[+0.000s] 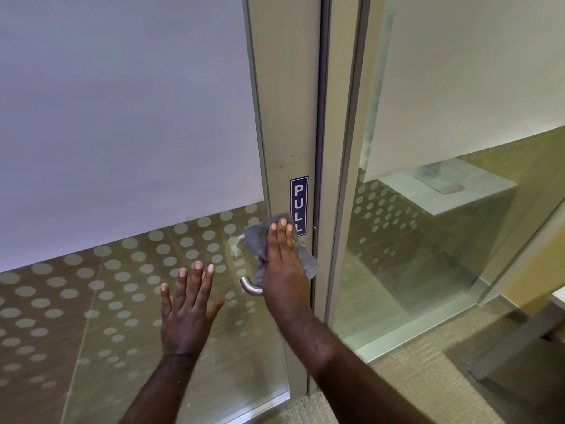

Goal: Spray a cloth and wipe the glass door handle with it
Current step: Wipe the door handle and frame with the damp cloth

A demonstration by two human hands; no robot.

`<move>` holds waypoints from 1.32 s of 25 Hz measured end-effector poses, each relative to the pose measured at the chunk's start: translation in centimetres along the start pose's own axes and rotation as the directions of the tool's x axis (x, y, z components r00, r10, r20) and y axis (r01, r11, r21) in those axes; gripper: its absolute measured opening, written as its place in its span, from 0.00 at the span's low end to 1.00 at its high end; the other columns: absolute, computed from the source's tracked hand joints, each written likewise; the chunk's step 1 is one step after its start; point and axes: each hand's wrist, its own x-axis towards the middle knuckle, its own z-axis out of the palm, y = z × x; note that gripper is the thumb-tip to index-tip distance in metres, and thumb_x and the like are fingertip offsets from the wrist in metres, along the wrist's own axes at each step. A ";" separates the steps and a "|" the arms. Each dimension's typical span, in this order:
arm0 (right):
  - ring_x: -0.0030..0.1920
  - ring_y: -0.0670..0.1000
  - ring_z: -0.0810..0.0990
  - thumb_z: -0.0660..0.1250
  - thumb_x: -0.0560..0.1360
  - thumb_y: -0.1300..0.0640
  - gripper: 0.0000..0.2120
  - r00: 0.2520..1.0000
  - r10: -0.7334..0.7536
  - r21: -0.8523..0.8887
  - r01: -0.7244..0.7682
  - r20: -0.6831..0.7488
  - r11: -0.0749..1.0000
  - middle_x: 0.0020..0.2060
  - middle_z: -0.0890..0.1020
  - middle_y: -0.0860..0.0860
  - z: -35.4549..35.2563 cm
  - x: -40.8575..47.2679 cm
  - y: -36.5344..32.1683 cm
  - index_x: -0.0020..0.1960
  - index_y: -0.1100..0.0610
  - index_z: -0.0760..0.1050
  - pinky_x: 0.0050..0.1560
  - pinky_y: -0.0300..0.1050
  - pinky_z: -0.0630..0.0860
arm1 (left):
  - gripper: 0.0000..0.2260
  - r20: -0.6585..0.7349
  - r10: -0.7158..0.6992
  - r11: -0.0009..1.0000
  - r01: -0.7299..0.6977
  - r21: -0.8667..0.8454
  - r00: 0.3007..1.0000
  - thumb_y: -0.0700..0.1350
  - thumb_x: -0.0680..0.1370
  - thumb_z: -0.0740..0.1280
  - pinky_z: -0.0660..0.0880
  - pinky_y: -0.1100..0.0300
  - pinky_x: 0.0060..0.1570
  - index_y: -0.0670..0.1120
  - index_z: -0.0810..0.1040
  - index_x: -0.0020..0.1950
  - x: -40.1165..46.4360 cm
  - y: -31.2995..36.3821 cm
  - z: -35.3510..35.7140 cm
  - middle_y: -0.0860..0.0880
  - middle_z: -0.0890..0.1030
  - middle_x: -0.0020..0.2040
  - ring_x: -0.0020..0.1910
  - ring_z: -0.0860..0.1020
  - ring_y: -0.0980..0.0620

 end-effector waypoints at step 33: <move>0.71 0.61 0.66 0.73 0.70 0.63 0.33 0.996 -0.058 -0.120 0.050 -0.064 0.992 0.70 0.68 0.66 0.0 -0.6 1.1 0.71 0.67 0.64 0.70 0.57 0.55 | 0.32 -0.036 0.004 1.000 -0.003 0.013 0.999 0.65 0.79 0.40 0.36 0.47 0.76 0.53 0.42 0.80 0.0 0.1 0.2 0.55 0.40 0.80 0.79 0.40 0.52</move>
